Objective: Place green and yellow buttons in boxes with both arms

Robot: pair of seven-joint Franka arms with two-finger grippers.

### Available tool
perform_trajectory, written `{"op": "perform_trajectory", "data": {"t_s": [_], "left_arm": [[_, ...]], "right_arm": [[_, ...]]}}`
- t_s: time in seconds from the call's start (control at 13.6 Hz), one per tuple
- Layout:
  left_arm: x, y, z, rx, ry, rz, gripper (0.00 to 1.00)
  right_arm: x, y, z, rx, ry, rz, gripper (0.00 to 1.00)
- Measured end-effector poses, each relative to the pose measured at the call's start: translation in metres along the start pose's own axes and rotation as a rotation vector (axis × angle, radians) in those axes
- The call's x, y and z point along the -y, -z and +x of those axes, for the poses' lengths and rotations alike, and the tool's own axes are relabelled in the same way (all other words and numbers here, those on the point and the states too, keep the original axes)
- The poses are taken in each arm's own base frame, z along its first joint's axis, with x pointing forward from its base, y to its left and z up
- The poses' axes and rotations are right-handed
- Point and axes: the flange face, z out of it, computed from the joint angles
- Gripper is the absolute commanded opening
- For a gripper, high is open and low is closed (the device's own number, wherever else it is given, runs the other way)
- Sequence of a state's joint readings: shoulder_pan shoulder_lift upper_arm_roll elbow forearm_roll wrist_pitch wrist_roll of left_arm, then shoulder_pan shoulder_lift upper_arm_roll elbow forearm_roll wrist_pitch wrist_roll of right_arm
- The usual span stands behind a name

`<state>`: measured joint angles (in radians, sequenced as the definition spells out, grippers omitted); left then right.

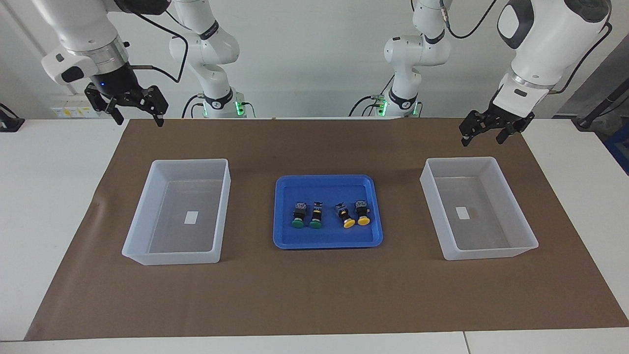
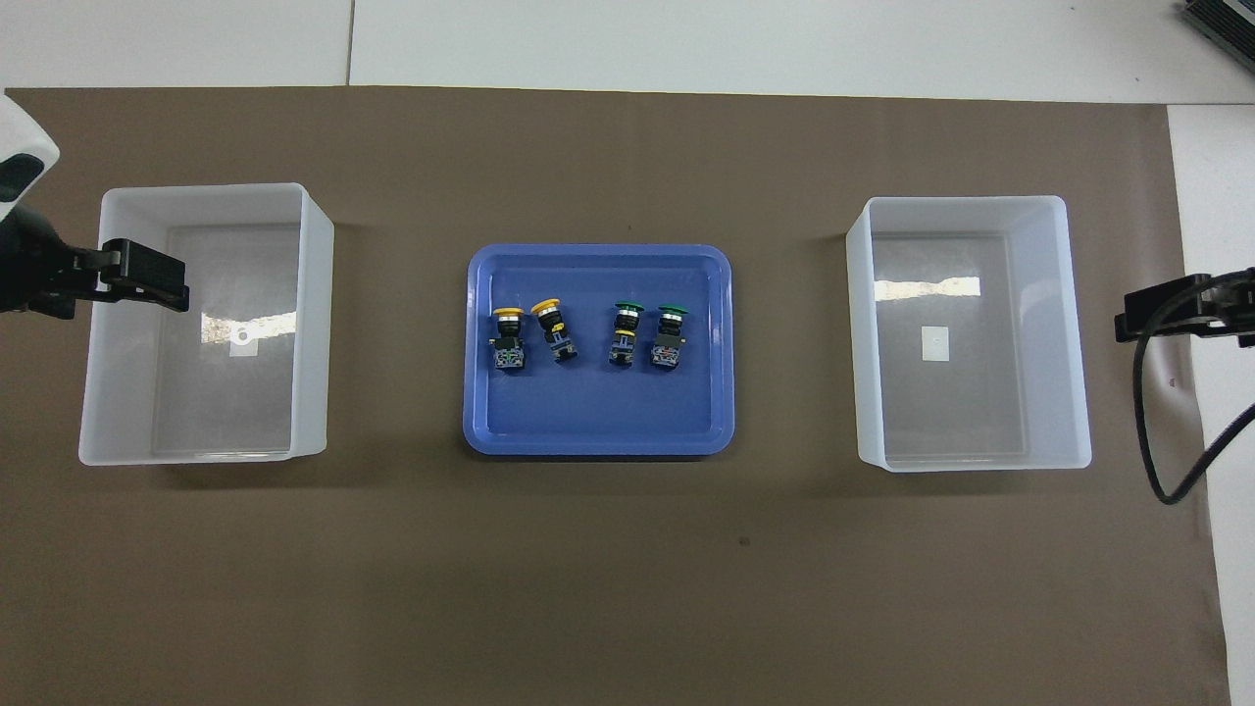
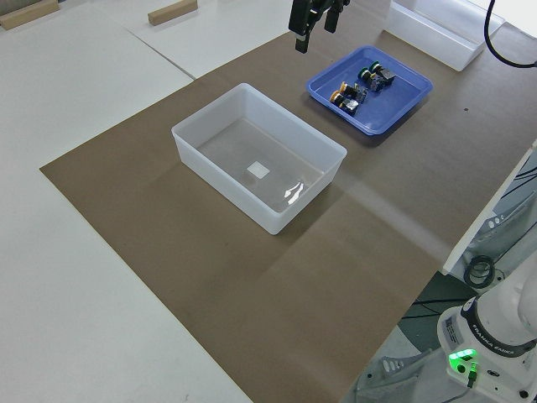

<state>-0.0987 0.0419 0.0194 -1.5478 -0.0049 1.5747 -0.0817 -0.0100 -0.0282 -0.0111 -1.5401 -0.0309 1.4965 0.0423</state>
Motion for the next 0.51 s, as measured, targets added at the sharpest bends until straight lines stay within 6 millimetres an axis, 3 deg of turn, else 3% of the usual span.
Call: {"op": "perform_trajectory", "data": {"t_s": [0.51], "left_arm": [[-0.0002,-0.0014,0.0026,-0.019,-0.001,-0.002,1.0]], "right_arm": [[0.0012,-0.0001,-0.0001,0.0,0.056,0.0,1.0]]}}
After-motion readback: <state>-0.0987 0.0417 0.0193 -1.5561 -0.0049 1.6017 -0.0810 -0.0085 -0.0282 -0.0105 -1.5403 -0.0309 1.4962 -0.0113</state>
